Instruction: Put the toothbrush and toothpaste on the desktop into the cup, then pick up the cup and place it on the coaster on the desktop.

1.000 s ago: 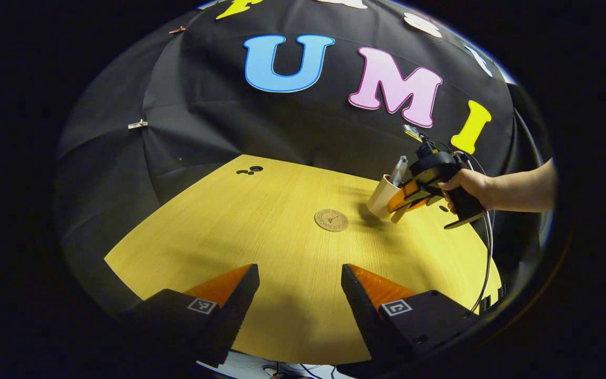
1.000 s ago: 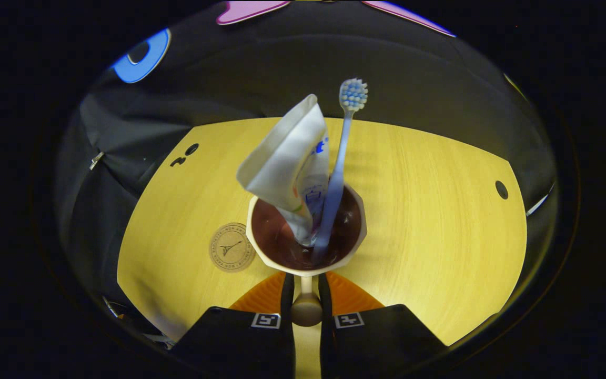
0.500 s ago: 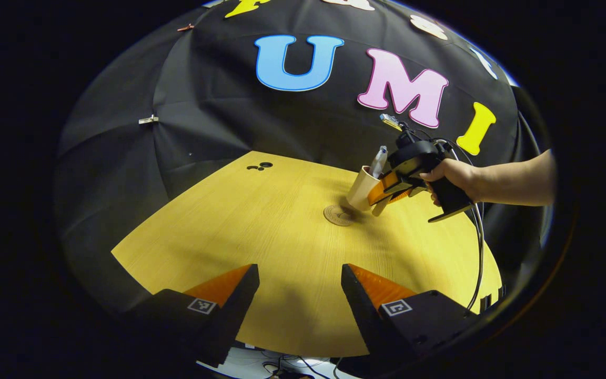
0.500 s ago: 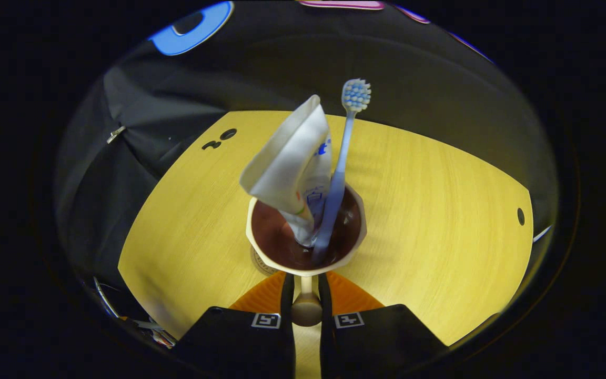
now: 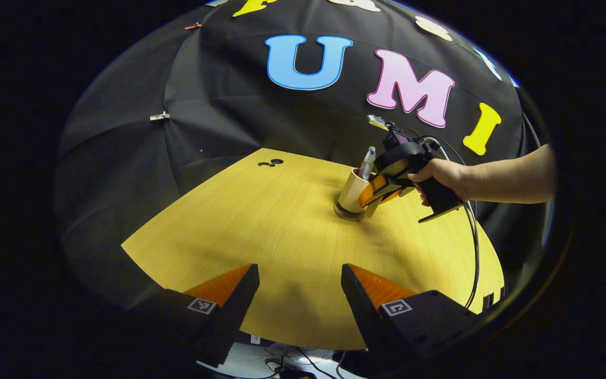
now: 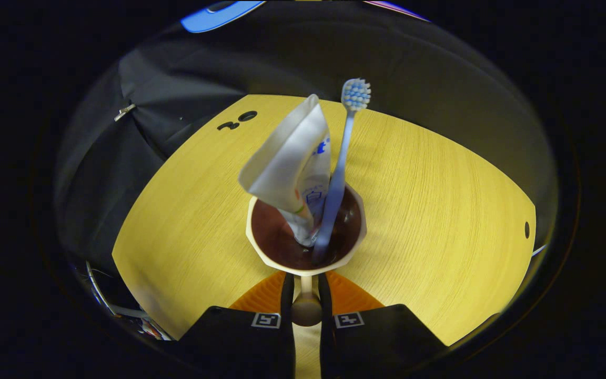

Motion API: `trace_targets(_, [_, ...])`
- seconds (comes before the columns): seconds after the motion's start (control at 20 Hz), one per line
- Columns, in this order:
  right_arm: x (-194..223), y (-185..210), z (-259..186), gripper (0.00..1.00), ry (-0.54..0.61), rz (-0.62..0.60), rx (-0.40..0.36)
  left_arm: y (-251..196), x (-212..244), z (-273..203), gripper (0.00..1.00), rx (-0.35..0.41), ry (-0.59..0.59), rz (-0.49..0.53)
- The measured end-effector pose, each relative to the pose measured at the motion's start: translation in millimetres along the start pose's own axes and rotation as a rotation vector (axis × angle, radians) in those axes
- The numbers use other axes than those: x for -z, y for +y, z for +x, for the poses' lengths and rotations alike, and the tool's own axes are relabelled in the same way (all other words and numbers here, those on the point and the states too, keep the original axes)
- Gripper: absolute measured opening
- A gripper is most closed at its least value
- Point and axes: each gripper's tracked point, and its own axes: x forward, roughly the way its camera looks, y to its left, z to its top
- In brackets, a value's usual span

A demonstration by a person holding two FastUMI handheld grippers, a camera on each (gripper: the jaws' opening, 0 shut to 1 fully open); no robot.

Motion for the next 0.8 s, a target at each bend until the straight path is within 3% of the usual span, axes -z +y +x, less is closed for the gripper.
trace_targets(0.4, [4.2, -7.0, -0.6, 0.24, 0.023, -0.043, 0.049, -0.1, 0.9, -8.6, 0.98, -0.001, -0.004, 0.009])
trace_targets(0.45, [4.2, -5.2, -2.0, 0.19, 0.018, -0.038, 0.047, -0.8, -0.1, -9.9, 0.98, 0.000, -0.006, 0.014])
trace_targets(0.5, [3.2, -3.2, -3.9, 0.29, 0.002, -0.032, 0.043, -1.8, -1.7, -11.8, 0.98, 0.003, -0.009, 0.020])
trace_targets(0.6, [2.1, -0.7, -9.5, 0.39, -0.009, -0.026, 0.027, -5.8, -5.0, -16.4, 0.98, 0.014, -0.017, 0.030])
trace_targets(0.7, [1.1, 0.5, -18.6, 0.64, -0.030, -0.020, 0.020, -11.7, -9.2, -21.5, 0.98, 0.035, -0.026, 0.045])
trace_targets(0.8, [-1.3, -0.2, -35.2, 0.72, -0.070, 0.010, 0.016, -18.4, -14.9, -26.5, 0.98, 0.060, -0.041, 0.064])
